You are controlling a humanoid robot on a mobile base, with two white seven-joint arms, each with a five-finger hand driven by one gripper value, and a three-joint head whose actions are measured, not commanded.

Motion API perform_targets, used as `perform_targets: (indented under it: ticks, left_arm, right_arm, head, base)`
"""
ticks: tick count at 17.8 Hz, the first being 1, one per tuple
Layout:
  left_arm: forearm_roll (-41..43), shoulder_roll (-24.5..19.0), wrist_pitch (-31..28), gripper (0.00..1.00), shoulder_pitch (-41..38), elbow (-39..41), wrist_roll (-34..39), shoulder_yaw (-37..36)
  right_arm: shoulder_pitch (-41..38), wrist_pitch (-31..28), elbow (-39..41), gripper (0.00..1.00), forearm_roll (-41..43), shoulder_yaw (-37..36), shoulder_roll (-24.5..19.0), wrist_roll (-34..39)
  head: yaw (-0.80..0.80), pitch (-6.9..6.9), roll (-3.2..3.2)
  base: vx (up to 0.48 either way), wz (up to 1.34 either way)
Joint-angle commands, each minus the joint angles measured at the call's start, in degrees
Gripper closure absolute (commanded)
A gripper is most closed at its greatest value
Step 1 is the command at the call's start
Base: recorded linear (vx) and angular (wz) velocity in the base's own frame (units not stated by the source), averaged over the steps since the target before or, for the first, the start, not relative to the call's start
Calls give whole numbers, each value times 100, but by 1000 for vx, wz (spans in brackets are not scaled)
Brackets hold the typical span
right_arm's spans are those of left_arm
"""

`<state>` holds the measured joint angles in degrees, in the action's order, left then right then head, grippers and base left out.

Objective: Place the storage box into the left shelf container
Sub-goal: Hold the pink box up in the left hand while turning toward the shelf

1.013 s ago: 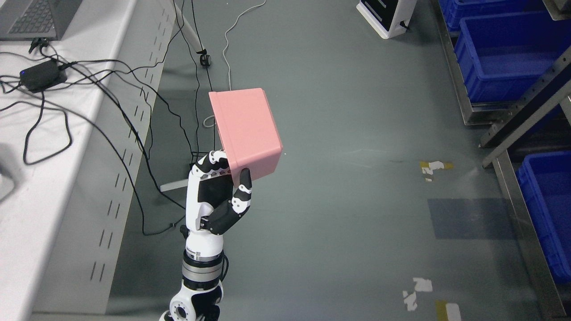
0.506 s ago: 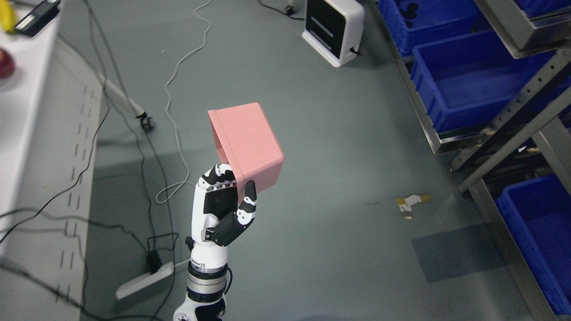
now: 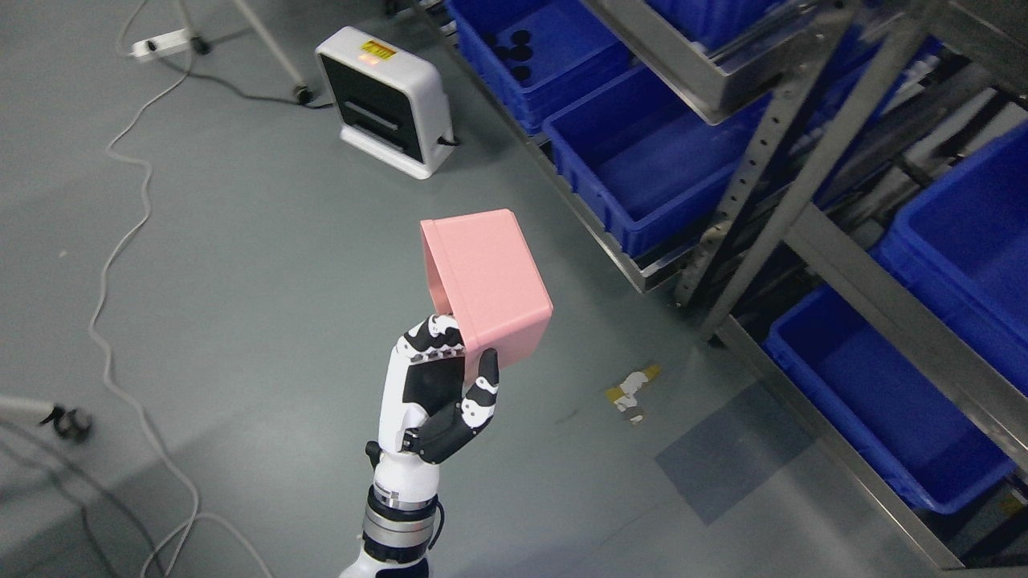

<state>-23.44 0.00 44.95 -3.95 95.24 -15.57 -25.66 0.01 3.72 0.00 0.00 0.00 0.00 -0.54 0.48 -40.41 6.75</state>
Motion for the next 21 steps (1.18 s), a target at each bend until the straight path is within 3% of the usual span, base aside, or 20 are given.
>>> perform_targets:
  ticks: [1,6,10,21]
  left_arm:
    - [33,-100,5,95,-132,-295,-34,-615]
    - [147,-100,5,95,-326,-858,-745,-993]
    - [147,-100,5,95,-326,-876,-702,-880]
    - [112,-100,5,95,175,-1008,-711,1070]
  right_arm:
    - [34,-2,100,0,9,-17,100,-25]
    - [34,-2,100,0,9,-17,100,-25]
    - [34,-2,100,0,9,-17,100,-17]
    - [34,-2,100,0,9,-17,100,-17]
  head:
    - [0,0,0]
    - [0,0,0]
    - [0,0,0]
    - [0,1,0]
  base:
    - [283,-806]
    - [233,-1178]
    - [171,-1237]
    - [130,-644]
